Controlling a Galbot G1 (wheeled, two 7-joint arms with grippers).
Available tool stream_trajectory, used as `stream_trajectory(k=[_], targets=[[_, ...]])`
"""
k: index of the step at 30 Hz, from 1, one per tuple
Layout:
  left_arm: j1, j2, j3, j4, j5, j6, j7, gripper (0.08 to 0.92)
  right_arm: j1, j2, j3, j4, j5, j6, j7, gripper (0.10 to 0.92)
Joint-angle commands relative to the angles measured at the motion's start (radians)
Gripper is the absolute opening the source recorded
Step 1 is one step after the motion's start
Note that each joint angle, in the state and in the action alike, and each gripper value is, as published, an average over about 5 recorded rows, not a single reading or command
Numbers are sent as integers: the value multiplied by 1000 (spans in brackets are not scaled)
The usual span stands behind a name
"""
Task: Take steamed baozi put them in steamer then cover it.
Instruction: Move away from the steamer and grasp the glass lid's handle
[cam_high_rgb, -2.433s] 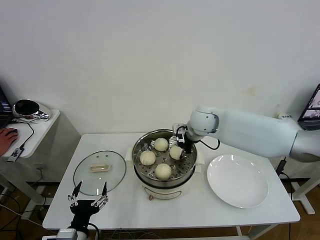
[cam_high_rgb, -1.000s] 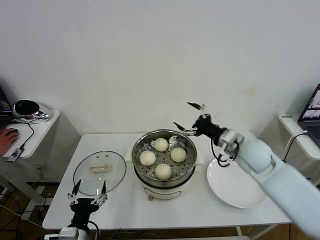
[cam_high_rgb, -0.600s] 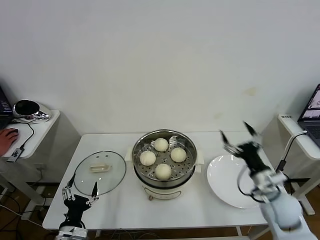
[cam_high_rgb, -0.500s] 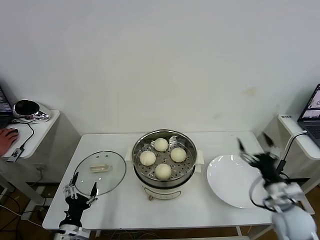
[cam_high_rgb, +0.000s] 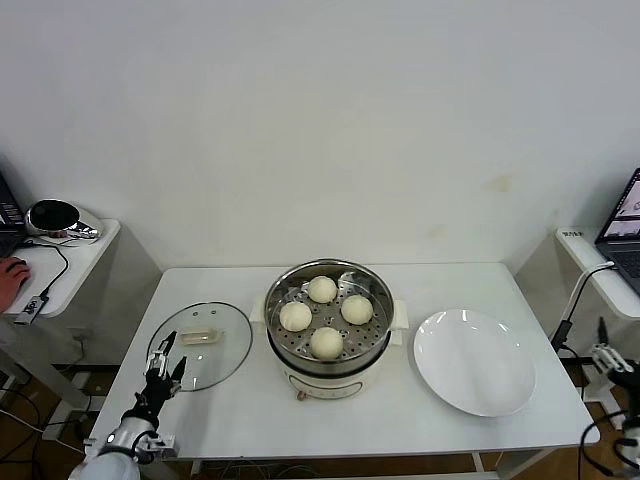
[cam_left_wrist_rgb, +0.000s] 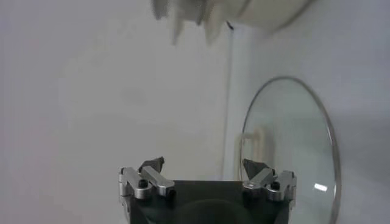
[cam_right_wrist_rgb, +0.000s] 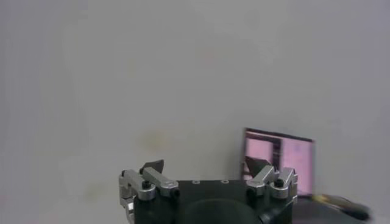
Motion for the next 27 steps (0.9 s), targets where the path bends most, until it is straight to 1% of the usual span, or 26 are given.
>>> stream_trajectory(k=[1, 17, 27], targets=[[-204, 41, 49, 212, 114, -15, 2, 823, -50, 53, 91, 12, 11, -8, 34, 823], [-325, -7, 121, 325, 121, -15, 0, 823, -71, 62, 100, 8, 5, 1, 31, 823], [-435, -28, 135, 440, 117, -15, -2, 823, -81, 76, 96, 4, -1, 13, 25, 823]])
